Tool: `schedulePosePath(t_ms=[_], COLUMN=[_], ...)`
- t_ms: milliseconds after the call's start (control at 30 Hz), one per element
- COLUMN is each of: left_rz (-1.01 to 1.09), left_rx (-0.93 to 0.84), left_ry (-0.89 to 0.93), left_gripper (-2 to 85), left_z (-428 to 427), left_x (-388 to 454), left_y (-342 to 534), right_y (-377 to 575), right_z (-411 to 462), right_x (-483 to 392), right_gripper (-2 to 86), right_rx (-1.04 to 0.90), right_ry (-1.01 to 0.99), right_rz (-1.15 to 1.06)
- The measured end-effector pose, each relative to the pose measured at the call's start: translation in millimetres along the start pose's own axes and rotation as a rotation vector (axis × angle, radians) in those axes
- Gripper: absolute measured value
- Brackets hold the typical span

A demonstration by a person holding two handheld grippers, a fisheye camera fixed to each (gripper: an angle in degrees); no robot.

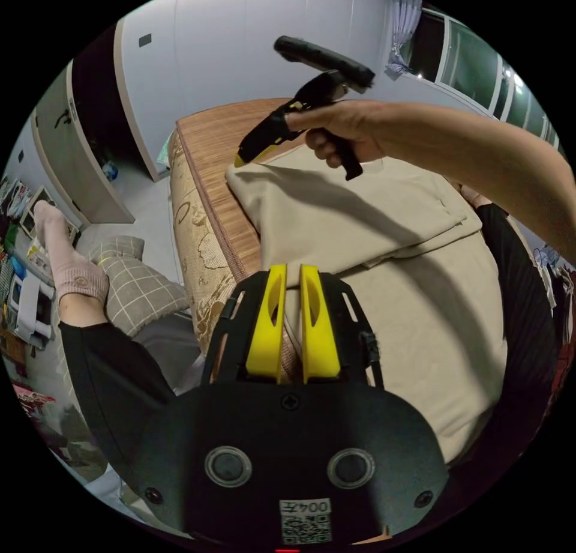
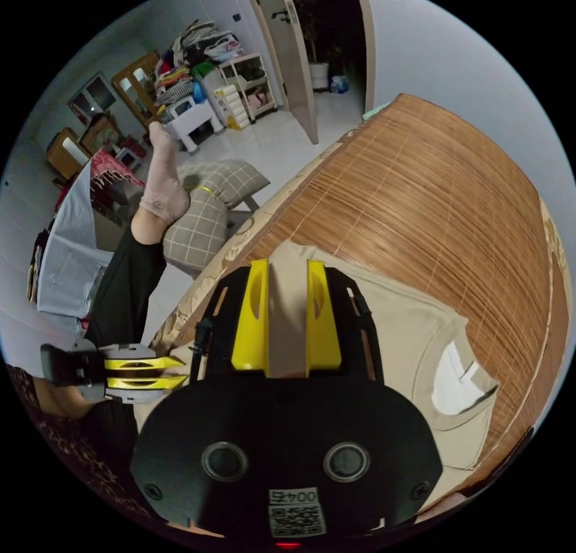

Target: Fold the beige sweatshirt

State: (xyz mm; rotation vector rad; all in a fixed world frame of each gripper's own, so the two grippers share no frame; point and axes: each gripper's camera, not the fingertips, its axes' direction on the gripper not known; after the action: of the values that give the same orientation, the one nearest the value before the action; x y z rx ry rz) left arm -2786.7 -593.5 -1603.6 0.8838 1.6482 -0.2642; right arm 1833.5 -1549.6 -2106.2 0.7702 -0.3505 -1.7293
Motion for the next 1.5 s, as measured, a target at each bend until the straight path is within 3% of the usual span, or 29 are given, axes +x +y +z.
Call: schedulePosePath(t_ms=[133, 267, 333, 500, 600, 733, 900, 967, 1033, 1200, 1333, 1500], left_rz=[0.007, 0.028, 0.037, 0.006, -0.003, -0.018, -0.032, -0.034, -0.024, 0.004, -0.104, -0.117], left_rx=[-0.027, -0.028, -0.027, 0.000, 0.013, 0.030, 0.031, 0.001, -0.033, -0.050, -0.078, -0.119], left_ry=[-0.012, -0.091, -0.112, -0.084, -0.071, -0.021, 0.030, 0.066, 0.080, 0.007, 0.156, 0.185], left_gripper=[1.2, 1.3, 1.4, 1.9, 2.7, 5.2, 6.8, 6.4, 5.6, 3.1, 1.8, 0.6], left_z=[9, 18, 22, 29, 33, 36, 30, 28, 26, -2, -10, 1], left_x=[4, 16, 21, 16, 14, 9, 3, 8, 18, 51, 75, 127], left_y=[5, 14, 18, 30, 36, 43, 49, 55, 61, 73, 85, 96], right_y=[-6, -6, -3, 11, 49, 169, 327, 372, 391, 397, 415, 433], right_z=[41, 33, 58, 57, 7, -63, -101, -86, -70, -108, -123, -123], right_x=[4, 1, 7, 23, 27, 47, 61, 75, 92, 86, 62, 21], right_gripper=[3.0, 1.2, 2.1, 6.5, 9.5, 9.7, 8.9, 8.6, 8.3, 8.4, 7.7, 5.7], right_rx=[-0.178, -0.066, -0.103, -0.042, 0.062, 0.131, 0.131, 0.046, -0.009, 0.071, 0.055, -0.032], right_ry=[-0.011, 0.060, 0.075, -0.012, 0.038, 0.103, 0.204, 0.223, 0.210, 0.189, 0.056, 0.009], right_rz=[-0.046, -0.032, 0.009, 0.078, 0.084, 0.189, 0.363, 0.426, 0.483, 0.546, 0.560, 0.558])
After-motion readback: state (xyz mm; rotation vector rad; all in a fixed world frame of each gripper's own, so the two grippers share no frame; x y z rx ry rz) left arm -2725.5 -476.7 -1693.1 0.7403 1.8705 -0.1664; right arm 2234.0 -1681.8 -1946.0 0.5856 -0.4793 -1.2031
